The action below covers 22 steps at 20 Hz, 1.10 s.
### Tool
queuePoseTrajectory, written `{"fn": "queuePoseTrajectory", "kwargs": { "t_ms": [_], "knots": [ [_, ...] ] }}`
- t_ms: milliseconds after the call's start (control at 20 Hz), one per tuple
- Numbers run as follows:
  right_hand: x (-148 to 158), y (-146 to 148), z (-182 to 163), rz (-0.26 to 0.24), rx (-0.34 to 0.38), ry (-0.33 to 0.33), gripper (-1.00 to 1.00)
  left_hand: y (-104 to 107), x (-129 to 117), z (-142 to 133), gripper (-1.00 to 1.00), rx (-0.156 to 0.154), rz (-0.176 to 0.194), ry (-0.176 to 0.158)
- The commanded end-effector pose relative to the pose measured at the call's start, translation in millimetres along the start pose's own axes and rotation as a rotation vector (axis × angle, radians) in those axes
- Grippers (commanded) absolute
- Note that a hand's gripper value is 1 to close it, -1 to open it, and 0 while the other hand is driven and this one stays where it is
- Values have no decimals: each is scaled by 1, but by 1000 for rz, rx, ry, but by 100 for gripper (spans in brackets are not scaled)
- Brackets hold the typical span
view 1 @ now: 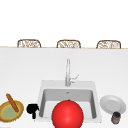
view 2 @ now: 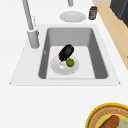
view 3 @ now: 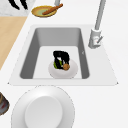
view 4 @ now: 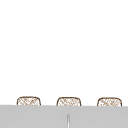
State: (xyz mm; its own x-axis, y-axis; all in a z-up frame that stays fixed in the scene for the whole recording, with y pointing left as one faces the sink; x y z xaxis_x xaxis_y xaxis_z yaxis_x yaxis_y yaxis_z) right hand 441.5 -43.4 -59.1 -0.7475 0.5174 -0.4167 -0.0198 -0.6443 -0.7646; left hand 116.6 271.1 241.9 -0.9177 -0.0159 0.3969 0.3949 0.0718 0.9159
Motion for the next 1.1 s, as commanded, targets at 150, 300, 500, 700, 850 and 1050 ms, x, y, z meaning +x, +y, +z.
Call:
{"fn": "queuePoseTrajectory", "kwargs": {
  "t_ms": [150, 300, 500, 700, 850, 1050],
  "knots": [
    [-28, -9, 18, -108, -72, -16, 100, 0, 0, 0, 0, 0, 0, 0],
    [-38, -11, 25, -120, -78, -1, 100, 0, 0, 0, 0, 0, 0, 0],
    [-36, -8, 30, -59, -60, 28, 100, 0, 0, 0, 0, 0, 0, 0],
    [-51, -15, 41, -121, -93, 44, 100, 0, 0, 0, 0, 0, 0, 0],
    [-51, -23, 50, -161, -97, 58, 100, 0, 0, 0, 0, 0, 0, 0],
    [-52, -33, 62, -177, -99, 81, 100, 0, 0, 0, 0, 0, 0, 0]
  ]
}}
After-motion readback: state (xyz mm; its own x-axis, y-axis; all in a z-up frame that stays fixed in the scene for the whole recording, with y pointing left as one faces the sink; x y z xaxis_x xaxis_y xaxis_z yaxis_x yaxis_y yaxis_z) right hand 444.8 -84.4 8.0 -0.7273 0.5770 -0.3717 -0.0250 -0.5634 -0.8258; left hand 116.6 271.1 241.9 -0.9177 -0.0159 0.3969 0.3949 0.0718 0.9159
